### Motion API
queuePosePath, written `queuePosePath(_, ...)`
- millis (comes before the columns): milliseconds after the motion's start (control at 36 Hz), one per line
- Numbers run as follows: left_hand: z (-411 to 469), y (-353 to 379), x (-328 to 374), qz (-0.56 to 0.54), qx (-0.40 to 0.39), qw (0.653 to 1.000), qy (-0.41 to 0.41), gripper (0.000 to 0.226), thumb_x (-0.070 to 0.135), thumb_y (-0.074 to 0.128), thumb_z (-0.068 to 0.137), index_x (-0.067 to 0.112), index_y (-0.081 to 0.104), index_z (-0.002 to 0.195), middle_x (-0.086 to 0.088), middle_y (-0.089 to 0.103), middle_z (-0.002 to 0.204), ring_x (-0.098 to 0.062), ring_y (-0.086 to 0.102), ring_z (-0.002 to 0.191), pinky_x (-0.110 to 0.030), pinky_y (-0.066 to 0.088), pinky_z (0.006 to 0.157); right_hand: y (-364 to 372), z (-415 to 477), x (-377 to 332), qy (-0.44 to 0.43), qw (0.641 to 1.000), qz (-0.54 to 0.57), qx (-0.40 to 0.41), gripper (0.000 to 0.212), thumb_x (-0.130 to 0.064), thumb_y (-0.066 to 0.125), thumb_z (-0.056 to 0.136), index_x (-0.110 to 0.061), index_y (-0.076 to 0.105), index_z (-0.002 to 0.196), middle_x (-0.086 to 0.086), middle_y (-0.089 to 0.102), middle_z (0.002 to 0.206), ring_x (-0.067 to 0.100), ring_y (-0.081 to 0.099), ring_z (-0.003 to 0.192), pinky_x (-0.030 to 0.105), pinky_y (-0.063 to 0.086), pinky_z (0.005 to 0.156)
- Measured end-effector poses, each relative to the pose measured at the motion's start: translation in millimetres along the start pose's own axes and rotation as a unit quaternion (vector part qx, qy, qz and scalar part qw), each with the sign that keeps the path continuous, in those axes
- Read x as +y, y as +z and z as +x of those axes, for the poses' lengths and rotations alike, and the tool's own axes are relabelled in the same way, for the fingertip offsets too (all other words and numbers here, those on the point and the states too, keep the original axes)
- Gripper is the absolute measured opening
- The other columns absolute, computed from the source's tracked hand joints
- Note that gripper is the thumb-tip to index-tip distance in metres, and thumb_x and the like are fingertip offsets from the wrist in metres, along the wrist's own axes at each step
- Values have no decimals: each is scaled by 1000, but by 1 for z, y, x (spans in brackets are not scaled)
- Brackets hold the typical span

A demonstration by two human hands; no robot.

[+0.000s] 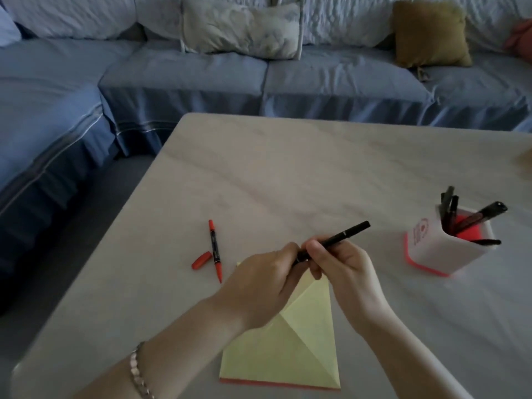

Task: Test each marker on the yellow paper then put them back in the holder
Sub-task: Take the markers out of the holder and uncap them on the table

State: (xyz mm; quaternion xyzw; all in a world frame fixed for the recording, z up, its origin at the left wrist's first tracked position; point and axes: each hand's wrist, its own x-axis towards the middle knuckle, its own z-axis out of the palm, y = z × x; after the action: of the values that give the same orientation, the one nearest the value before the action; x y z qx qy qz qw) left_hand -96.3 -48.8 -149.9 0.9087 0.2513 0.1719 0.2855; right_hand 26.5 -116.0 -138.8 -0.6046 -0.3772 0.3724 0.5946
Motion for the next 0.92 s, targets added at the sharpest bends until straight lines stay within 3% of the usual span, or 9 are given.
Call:
queuePosePath(194, -3, -12, -18, 10, -26, 999, -46, 27, 42, 35, 95, 20, 48, 104, 7, 43, 54, -5, 43, 45, -18, 30, 44, 13, 9, 7, 30, 997, 63, -25, 21, -6, 51, 90, -8, 62, 72, -7, 54, 49, 5, 49, 52, 14, 43, 56)
queuePosePath(306, -13, -20, -44, -53, -14, 977, -205, 31, 50, 41, 89, 23, 37, 105, 8, 45, 62, -5, 45, 54, -23, 34, 53, 9, 37, 15, 109, 967, 215, 85, 23, -6, 48, 92, -7, 59, 71, -3, 60, 57, 3, 52, 46, 14, 47, 51)
queuePosePath(361, -21, -24, -59, -118, 23, 956, -267, 17, 36, 40, 94, 19, 37, 97, 2, 49, 69, -13, 48, 61, -29, 36, 60, 7, 53, 20, 158, 963, 211, 63, 21, -3, 47, 92, -6, 58, 74, 4, 60, 65, 5, 55, 44, 14, 48, 49)
queuePosePath(444, -31, -28, -76, -141, 57, 942, -299, 8, 16, 34, 97, 13, 36, 90, -2, 47, 69, -16, 43, 59, -31, 35, 60, 16, 74, 31, 240, 959, 150, -13, 21, 5, 43, 91, -5, 54, 77, 11, 55, 70, 7, 56, 40, 15, 49, 44)
queuePosePath(528, -35, -30, -91, -151, 72, 935, -314, 10, 12, 32, 97, 17, 37, 90, -1, 51, 73, -16, 48, 65, -36, 42, 68, 34, 98, 39, 237, 968, 10, -82, 22, -1, 46, 93, -8, 52, 72, 8, 51, 65, 2, 52, 35, 13, 43, 39)
queuePosePath(667, -30, -35, -97, -209, 159, 911, -317, 23, 6, 38, 96, 26, 42, 84, -8, 59, 86, -11, 61, 73, -11, 46, 64, 70, 125, 57, 133, 931, -304, -150, 19, -18, 54, 90, -13, 54, 72, 2, 55, 60, 3, 53, 43, 18, 38, 46)
queuePosePath(778, -15, -35, -105, -161, 192, 912, -326, 9, 11, 52, 90, 19, 55, 90, -3, 63, 92, -18, 62, 89, -31, 49, 82, 95, 129, 66, 128, 890, -404, -167, 25, -22, 54, 89, -1, 58, 102, 13, 61, 89, 28, 58, 85, 26, 40, 61)
queuePosePath(861, -2, -32, -110, -115, 197, 917, -327, 10, 17, 57, 88, 16, 60, 97, 7, 60, 88, -13, 57, 87, -23, 42, 75, 102, 126, 69, 110, 875, -446, -152, 15, -18, 53, 89, -4, 55, 92, 9, 51, 83, 27, 49, 78, 26, 38, 59)
queuePosePath(917, 9, -29, -111, -90, 184, 920, -333, 12, 17, 58, 87, 14, 61, 98, 10, 57, 84, -11, 55, 83, -20, 40, 69, 100, 125, 69, 109, 876, -449, -136, 20, -18, 53, 89, -3, 55, 102, 13, 54, 94, 30, 53, 83, 29, 43, 65)
